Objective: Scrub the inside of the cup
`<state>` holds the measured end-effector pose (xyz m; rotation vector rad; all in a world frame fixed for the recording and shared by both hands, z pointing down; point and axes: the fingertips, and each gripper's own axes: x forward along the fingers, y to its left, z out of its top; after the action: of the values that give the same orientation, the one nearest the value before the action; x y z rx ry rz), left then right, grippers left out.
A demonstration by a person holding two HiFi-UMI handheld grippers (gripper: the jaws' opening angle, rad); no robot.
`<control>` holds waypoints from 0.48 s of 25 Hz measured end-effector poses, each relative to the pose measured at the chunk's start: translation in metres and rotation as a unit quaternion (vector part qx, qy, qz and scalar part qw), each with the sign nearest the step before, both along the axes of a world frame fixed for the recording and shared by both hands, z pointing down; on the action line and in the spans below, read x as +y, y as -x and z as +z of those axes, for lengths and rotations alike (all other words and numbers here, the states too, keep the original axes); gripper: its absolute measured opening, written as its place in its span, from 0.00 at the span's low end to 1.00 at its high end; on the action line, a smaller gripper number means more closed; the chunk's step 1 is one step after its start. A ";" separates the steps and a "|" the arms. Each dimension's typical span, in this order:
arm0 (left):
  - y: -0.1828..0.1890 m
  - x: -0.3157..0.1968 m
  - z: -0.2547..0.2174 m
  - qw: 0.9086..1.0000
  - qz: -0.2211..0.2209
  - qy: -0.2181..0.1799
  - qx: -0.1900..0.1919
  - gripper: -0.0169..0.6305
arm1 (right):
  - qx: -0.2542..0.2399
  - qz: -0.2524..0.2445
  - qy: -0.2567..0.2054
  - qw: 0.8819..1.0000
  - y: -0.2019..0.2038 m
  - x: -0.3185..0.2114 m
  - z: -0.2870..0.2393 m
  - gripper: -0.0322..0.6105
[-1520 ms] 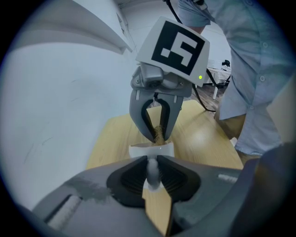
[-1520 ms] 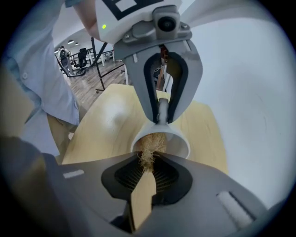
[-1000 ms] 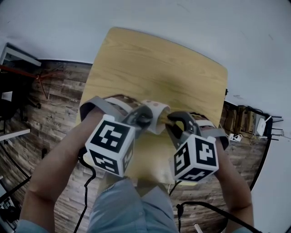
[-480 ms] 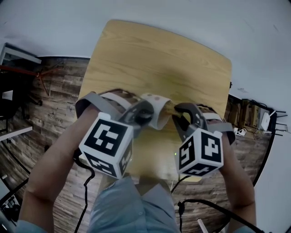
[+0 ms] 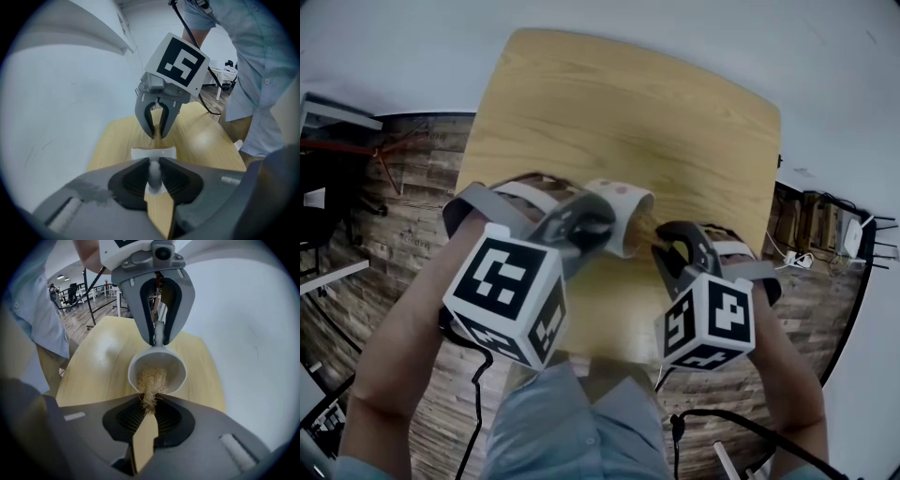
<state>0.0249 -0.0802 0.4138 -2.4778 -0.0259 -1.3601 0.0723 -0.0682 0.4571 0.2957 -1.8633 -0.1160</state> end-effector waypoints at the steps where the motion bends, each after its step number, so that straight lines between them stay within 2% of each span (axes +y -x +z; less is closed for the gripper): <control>1: -0.002 0.001 0.000 1.000 0.000 0.000 0.000 0.17 | -0.005 0.001 0.005 1.000 0.001 0.002 0.000 0.13; 7: -0.011 0.003 0.000 1.000 0.003 -0.001 0.001 0.17 | -0.058 0.028 0.058 0.996 0.014 0.018 -0.004 0.13; 12: -0.013 0.007 0.002 1.000 0.014 -0.012 -0.003 0.17 | -0.109 0.070 0.099 0.987 0.024 0.022 -0.007 0.13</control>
<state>0.0378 -0.0737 0.4157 -2.4443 -0.0453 -1.3474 0.0482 -0.0463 0.4499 0.3088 -2.0457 0.2053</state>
